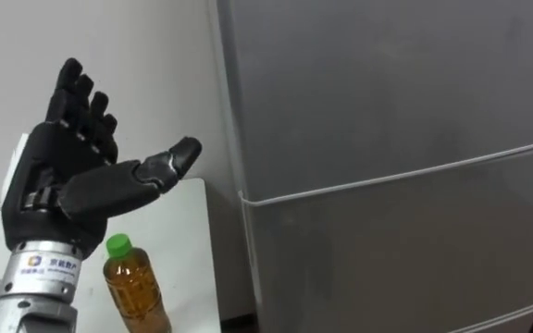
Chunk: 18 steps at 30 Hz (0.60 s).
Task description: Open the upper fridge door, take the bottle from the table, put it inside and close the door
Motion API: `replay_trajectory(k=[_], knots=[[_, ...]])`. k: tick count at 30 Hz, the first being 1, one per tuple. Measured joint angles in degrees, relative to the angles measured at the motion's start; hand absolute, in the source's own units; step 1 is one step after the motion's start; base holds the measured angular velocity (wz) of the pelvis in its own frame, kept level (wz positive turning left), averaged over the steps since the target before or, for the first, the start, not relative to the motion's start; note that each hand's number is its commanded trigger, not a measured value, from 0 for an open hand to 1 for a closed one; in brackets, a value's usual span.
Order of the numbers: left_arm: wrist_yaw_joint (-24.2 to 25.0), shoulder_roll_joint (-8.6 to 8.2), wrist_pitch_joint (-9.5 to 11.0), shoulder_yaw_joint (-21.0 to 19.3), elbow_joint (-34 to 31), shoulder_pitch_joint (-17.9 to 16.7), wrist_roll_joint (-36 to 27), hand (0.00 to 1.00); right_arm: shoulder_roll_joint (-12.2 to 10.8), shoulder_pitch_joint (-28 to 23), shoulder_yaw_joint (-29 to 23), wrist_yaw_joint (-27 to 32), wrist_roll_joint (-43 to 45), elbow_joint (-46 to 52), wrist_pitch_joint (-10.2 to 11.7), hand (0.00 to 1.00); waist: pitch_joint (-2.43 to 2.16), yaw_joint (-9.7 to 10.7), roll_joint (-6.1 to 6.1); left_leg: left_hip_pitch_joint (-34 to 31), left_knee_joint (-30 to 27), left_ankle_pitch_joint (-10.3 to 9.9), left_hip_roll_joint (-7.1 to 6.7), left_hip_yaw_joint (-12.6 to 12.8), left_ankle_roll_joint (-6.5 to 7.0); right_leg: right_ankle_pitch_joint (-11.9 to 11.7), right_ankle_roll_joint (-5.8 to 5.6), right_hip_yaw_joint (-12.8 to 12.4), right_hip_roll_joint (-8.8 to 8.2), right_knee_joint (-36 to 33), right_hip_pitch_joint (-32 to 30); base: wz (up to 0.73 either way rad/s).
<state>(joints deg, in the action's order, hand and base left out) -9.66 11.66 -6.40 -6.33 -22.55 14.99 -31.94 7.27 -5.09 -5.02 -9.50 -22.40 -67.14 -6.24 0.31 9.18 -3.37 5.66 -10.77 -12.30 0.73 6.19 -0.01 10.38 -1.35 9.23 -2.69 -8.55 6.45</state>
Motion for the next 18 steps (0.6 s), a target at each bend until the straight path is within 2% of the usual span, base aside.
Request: replay_trajectory(k=[6, 12, 18], knots=[[2.5, -1.78, -1.4, 1.1, 0.0, 1.0, 0.2, 0.00, 0.1, 0.0, 0.0, 0.0, 0.4, 0.0, -0.1, 0.00, 0.08, 0.3, -0.19, 0.0, 0.0, 0.0, 0.02, 0.0, 0.00, 0.0, 0.02, 0.2, 0.00, -0.1, 0.1, 0.00], [3.4, -1.97, -2.4, 2.3, 0.0, 1.1, 0.2, 0.00, 0.1, 0.1, -0.2, 0.0, 0.4, 0.0, -0.1, 0.00, 0.20, 0.8, -0.43, -0.2, 0.0, 0.0, 0.02, 0.1, 0.00, 0.0, 0.02, 0.1, 0.00, -0.1, -0.2, 0.00], [4.7, -1.97, -3.2, 2.3, 0.0, 2.0, 0.1, 0.00, 0.1, 0.6, -0.3, -0.5, 0.3, -0.1, -0.3, 0.00, 0.08, 1.6, -0.65, -0.4, 0.0, 0.0, 0.02, 0.4, 0.00, 0.0, 0.02, 0.1, 0.00, -0.1, -0.6, -0.02]])
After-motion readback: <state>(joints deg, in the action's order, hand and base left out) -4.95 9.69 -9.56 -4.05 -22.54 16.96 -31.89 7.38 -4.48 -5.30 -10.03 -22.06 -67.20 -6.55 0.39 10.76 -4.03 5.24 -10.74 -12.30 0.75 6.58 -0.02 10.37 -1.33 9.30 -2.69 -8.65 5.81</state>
